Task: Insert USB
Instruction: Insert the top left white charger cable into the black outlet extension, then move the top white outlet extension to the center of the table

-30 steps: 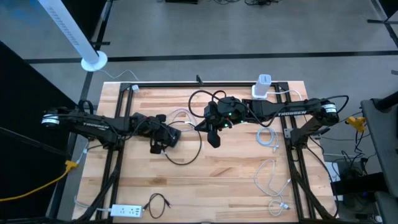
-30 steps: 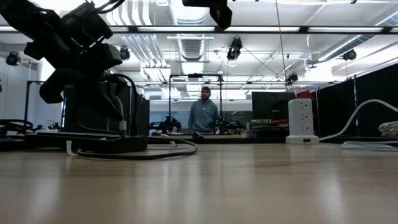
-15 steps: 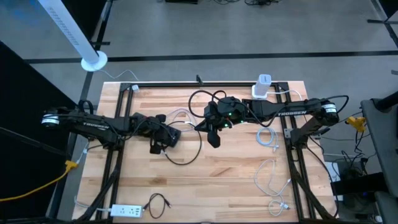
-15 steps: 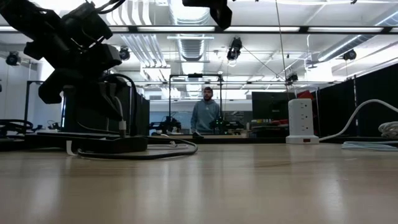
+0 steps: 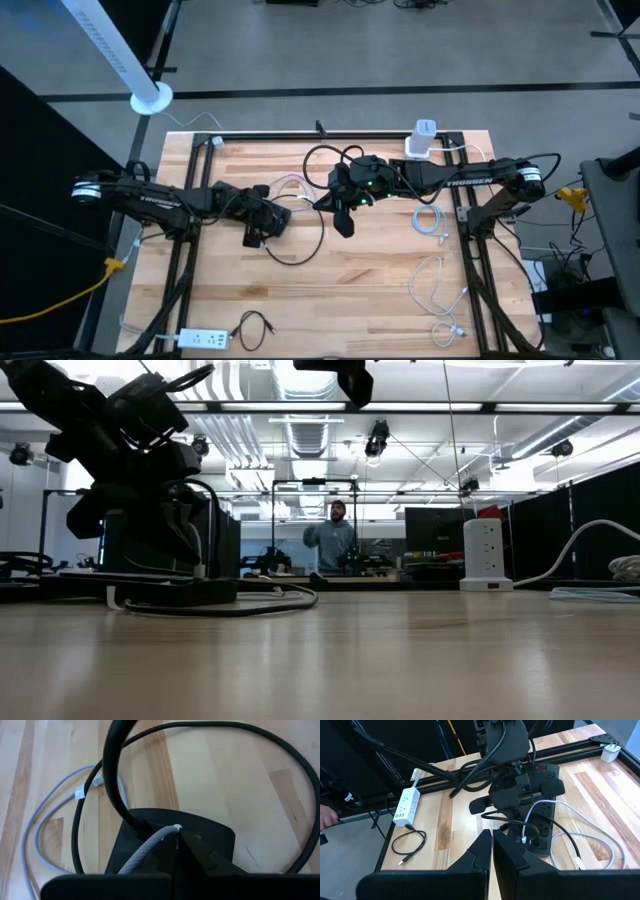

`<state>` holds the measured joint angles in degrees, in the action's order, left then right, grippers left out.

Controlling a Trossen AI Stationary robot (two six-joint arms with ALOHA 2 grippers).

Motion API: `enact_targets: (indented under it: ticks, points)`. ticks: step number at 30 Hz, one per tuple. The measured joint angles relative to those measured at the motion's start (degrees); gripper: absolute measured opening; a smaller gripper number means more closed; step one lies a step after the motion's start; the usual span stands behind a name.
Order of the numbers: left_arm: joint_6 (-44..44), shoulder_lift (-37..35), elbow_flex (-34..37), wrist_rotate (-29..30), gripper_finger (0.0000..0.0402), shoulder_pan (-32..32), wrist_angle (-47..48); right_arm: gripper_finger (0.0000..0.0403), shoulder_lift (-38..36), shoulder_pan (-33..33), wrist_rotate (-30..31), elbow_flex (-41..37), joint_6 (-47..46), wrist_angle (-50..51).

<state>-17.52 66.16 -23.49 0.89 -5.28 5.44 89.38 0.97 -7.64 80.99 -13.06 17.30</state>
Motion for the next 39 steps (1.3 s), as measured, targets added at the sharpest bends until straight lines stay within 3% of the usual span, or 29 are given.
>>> enact_targets:
  ticks: [10,18,21,24,30,35,39]
  points:
    - [0.1,2.6,-0.2,0.0,0.0,-1.4,-1.3,0.0,0.0,-0.2,0.0,0.0,0.0,0.0]
    - [3.2,0.3,-1.3,0.2,0.0,-1.4,0.1,0.0,0.0,-0.2,-0.3,0.0,0.2,0.0]
    - [3.4,-0.2,-2.3,3.3,0.0004,-1.4,1.8,0.0,0.0,-0.2,-0.3,0.0,0.2,0.5]
    - [3.6,-0.2,-3.3,6.1,0.002,-1.4,6.1,0.0,0.0,-0.2,-1.0,0.0,0.2,1.0]
    - [8.1,-0.3,-5.2,6.1,0.0081,-1.4,10.6,0.0,0.0,-0.2,-1.8,0.0,0.2,0.9]
    - [11.8,-1.2,-9.6,0.6,0.0128,-1.0,16.6,0.0,0.0,-0.2,-2.9,0.0,1.1,0.9]
    - [14.9,-2.2,-14.6,0.1,0.0146,-1.0,26.4,0.0,0.0,-0.2,-2.9,0.0,2.6,0.9]
